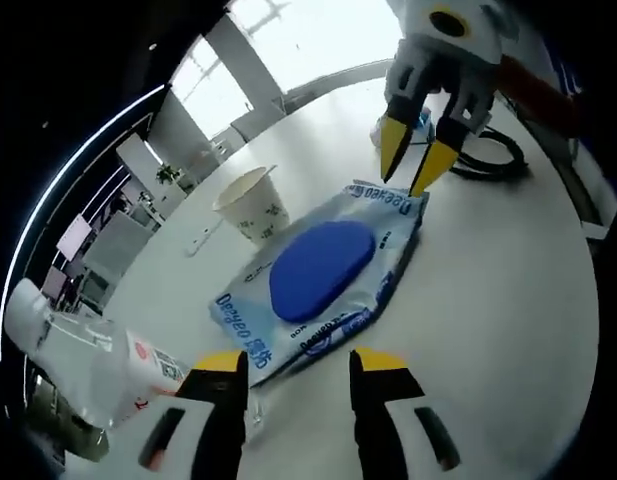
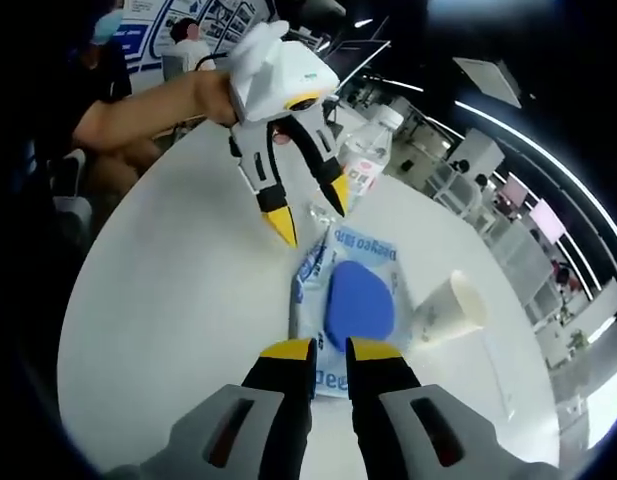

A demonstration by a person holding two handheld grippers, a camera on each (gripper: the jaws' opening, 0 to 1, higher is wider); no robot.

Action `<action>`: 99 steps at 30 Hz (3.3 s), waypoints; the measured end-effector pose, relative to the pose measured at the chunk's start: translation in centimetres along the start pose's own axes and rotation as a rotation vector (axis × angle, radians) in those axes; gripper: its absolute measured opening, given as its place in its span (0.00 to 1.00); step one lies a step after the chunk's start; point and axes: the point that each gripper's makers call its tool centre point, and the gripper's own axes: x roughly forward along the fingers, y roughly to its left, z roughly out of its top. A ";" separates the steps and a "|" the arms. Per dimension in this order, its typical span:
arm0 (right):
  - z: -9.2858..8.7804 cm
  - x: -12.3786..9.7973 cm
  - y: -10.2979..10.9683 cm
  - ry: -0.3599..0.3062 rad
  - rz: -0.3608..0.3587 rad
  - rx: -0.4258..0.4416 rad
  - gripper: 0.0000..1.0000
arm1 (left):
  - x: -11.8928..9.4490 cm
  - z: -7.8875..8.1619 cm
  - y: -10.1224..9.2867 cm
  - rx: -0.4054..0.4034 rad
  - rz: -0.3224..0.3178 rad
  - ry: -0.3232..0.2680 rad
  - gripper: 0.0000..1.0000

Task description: Arrange the tabletop items into an orderly group along one side of the table until the central work area is clear of visible clutter.

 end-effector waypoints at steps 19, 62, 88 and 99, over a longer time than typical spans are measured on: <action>-1.8 1.7 1.9 0.068 0.059 -0.090 0.12 | 1.3 -1.3 0.6 0.151 0.038 0.023 0.26; -2.0 0.4 1.2 0.097 -0.044 -0.155 0.00 | 1.3 -1.1 0.9 0.260 0.087 -0.009 0.00; 0.7 -2.9 -2.4 0.038 -0.295 -0.268 0.00 | -2.2 1.8 2.3 0.244 0.228 -0.137 0.00; 1.6 -3.7 -3.4 0.013 -0.361 -0.286 0.00 | -2.8 2.7 3.0 0.248 0.257 -0.155 0.00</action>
